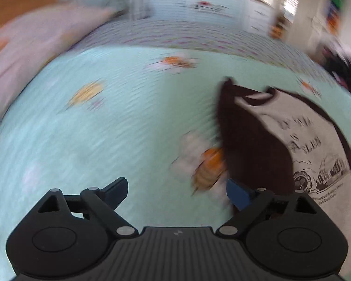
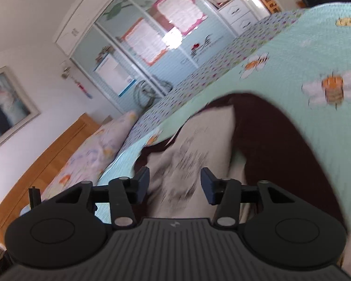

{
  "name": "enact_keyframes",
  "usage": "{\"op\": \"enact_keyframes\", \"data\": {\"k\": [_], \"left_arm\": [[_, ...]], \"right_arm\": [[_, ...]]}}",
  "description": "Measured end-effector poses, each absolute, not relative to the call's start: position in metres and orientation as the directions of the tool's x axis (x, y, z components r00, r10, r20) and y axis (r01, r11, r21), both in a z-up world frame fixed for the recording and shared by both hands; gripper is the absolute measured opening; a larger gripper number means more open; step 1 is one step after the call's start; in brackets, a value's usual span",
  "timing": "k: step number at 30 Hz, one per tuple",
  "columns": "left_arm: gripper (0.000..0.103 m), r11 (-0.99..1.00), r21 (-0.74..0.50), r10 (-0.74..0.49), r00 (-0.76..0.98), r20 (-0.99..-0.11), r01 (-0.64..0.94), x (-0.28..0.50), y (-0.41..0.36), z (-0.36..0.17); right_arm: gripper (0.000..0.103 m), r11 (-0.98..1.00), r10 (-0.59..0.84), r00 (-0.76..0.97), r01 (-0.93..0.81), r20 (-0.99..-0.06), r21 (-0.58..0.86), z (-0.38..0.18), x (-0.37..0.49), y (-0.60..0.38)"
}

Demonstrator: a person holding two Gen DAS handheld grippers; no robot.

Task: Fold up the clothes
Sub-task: 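Lay the sweatshirt down on the quilt and open both grippers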

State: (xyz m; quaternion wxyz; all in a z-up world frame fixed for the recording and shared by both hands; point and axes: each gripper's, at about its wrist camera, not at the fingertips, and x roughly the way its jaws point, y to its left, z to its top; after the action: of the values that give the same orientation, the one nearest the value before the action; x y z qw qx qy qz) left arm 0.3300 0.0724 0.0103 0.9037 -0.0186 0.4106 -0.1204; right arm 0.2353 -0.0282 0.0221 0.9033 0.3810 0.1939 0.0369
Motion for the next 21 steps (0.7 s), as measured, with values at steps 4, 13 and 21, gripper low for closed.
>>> {"op": "enact_keyframes", "data": {"k": [4, 13, 21], "left_arm": [[0.092, 0.946, -0.281, -0.318, 0.612, -0.724, 0.159, 0.253, 0.11, 0.002], [0.092, 0.909, -0.384, -0.397, 0.616, -0.68, 0.162, 0.125, 0.12, -0.036], [0.093, 0.866, -0.442, -0.461, 0.718, -0.521, 0.236, 0.064, 0.163, -0.004]], "right_arm": [[0.051, 0.695, 0.346, 0.867, 0.02, -0.358, 0.719, 0.017, 0.232, 0.022], [0.051, 0.683, 0.57, 0.668, -0.061, -0.479, 0.728, -0.003, 0.235, 0.138], [0.057, 0.767, 0.498, 0.622, 0.009, -0.605, 0.641, -0.029, 0.235, 0.19]]}}
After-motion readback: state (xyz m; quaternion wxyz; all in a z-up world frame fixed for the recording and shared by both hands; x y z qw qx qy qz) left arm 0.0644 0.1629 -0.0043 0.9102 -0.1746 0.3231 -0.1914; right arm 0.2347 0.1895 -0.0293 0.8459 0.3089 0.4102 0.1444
